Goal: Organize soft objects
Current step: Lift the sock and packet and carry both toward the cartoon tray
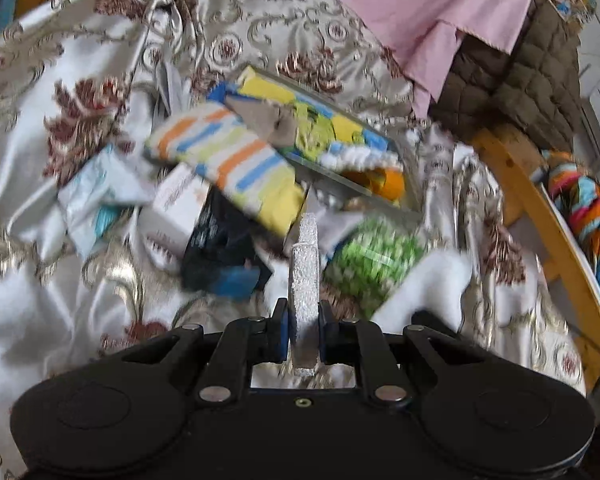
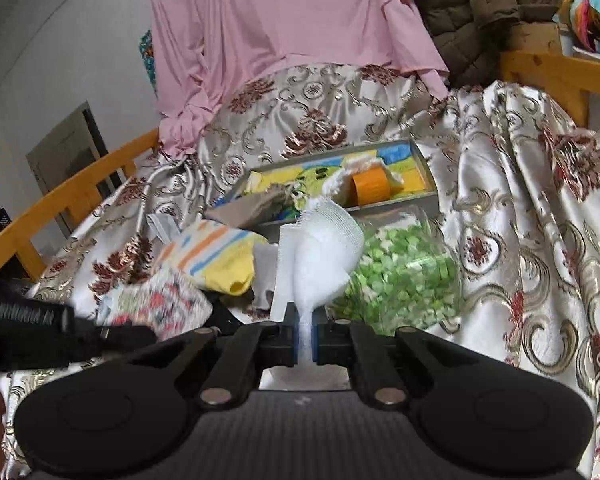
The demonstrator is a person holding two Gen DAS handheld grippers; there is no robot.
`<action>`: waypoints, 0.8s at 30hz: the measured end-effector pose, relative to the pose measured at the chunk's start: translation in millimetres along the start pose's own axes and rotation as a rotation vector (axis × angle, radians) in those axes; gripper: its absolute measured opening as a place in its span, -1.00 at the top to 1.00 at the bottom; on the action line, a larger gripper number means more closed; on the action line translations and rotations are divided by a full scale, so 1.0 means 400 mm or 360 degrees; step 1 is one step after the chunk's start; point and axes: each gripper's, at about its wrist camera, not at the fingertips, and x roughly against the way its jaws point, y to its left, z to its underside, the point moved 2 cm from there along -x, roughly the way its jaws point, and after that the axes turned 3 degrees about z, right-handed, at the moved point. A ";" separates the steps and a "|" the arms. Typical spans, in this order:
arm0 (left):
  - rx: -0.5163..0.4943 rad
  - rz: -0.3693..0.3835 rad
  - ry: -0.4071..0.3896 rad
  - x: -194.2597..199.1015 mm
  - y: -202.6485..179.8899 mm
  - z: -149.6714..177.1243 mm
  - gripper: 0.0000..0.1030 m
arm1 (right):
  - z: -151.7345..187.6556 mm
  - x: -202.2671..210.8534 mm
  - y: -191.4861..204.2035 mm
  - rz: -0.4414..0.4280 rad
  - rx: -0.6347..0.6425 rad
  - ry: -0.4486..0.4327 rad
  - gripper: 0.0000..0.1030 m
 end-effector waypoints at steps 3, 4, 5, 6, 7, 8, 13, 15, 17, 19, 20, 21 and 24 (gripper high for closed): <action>0.0039 -0.0051 -0.0044 -0.002 -0.022 -0.058 0.73 | -0.027 -0.012 0.019 -0.0035 0.0089 -0.0011 0.88; 0.0042 -0.0069 -0.0063 -0.006 -0.032 -0.081 0.73 | -0.043 -0.022 0.024 -0.0058 0.0113 -0.0020 0.88; 0.0034 -0.0090 -0.0097 -0.010 -0.038 -0.114 0.73 | -0.058 -0.032 0.029 -0.0071 0.0130 -0.0030 0.88; 0.0012 -0.0107 -0.0127 -0.018 -0.046 -0.148 0.73 | -0.082 -0.047 0.031 -0.0084 0.0144 -0.0047 0.88; -0.0024 -0.0124 -0.0156 -0.028 -0.051 -0.184 0.72 | -0.104 -0.064 0.033 -0.0101 0.0152 -0.0061 0.88; -0.0059 -0.0136 -0.0183 -0.042 -0.056 -0.222 0.72 | -0.131 -0.085 0.034 -0.0117 0.0164 -0.0074 0.88; -0.0211 -0.0056 -0.0308 -0.174 -0.061 -0.410 0.72 | -0.288 -0.224 0.022 -0.0148 0.0330 -0.0144 0.88; -0.0270 -0.0003 -0.0336 -0.242 -0.054 -0.466 0.72 | -0.360 -0.302 0.015 -0.0171 0.0423 -0.0165 0.88; -0.0288 0.0056 -0.0348 -0.316 -0.038 -0.513 0.72 | -0.419 -0.388 0.005 -0.0192 0.0479 -0.0158 0.88; -0.0308 0.0079 -0.0350 -0.385 -0.022 -0.553 0.72 | -0.470 -0.487 -0.005 -0.0194 0.0493 -0.0117 0.88; -0.0309 0.0087 -0.0344 -0.417 -0.013 -0.571 0.72 | -0.488 -0.528 -0.011 -0.0186 0.0494 -0.0104 0.88; -0.0309 0.0086 -0.0343 -0.438 -0.004 -0.583 0.72 | -0.500 -0.566 -0.018 -0.0182 0.0505 -0.0092 0.88; -0.0334 0.0082 -0.0279 -0.505 -0.008 -0.630 0.72 | -0.537 -0.654 -0.037 -0.0152 0.0542 -0.0060 0.88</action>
